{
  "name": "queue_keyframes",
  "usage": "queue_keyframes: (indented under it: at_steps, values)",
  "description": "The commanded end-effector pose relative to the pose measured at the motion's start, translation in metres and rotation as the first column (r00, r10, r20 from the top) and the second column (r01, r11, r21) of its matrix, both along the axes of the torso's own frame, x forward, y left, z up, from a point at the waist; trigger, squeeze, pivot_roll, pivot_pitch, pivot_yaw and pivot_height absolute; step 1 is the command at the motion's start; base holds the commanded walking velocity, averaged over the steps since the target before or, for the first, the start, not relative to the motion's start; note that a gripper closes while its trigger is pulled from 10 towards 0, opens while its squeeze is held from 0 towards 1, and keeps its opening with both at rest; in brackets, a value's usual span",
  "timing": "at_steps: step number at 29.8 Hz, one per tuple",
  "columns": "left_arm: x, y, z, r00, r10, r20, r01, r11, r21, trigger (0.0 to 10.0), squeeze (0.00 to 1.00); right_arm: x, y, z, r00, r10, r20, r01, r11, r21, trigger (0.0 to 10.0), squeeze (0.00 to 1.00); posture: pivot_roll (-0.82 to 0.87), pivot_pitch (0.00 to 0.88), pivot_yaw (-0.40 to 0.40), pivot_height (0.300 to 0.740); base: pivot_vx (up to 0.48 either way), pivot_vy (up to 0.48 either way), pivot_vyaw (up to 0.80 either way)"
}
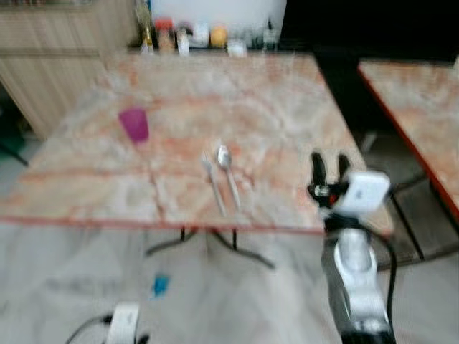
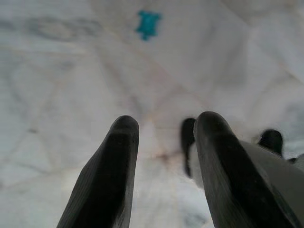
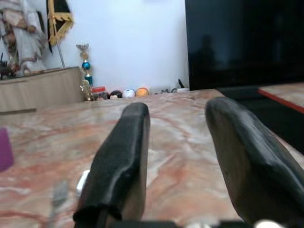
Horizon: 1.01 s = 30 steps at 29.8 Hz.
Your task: Setting the table
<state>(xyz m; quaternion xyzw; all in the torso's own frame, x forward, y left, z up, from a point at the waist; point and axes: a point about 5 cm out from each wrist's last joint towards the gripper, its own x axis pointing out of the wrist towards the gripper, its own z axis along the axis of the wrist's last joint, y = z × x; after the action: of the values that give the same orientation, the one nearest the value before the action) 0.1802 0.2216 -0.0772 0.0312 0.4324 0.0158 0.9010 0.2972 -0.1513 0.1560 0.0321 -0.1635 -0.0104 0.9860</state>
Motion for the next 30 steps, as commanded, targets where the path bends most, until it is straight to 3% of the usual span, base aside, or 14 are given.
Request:
queue_keyframes:
  at_steps: [1, 12, 30]
  values:
    - [-0.0051, -0.0059, -0.004, 1.0, -0.006, -0.024, 0.006, 1.0, -0.011, 10.0, 0.0, -0.001, -0.0076, -0.0032, 1.0, -0.022, -0.013, 0.022, 1.0, -0.003, 10.0, 0.0, -0.02, 0.049, 0.005, 0.74, 0.0, 0.398, 0.0]
    - [-0.0033, -0.008, -0.0033, 1.0, -0.024, -0.016, 0.024, 1.0, -0.011, 10.0, 0.0, -0.0018, -0.0053, -0.0054, 1.0, -0.012, -0.017, 0.012, 1.0, -0.003, 10.0, 0.0, -0.02, 0.025, 0.006, 0.74, 0.0, 0.371, 0.0]
    - [0.0012, -0.0102, -0.0013, 1.0, -0.027, 0.004, 0.027, 0.999, -0.023, 10.0, 0.0, -0.0027, -0.0077, -0.0063, 1.0, -0.021, -0.02, 0.021, 1.0, -0.006, 10.0, 0.0, -0.02, 0.046, 0.005, 0.74, 0.0, 0.0, 0.0]
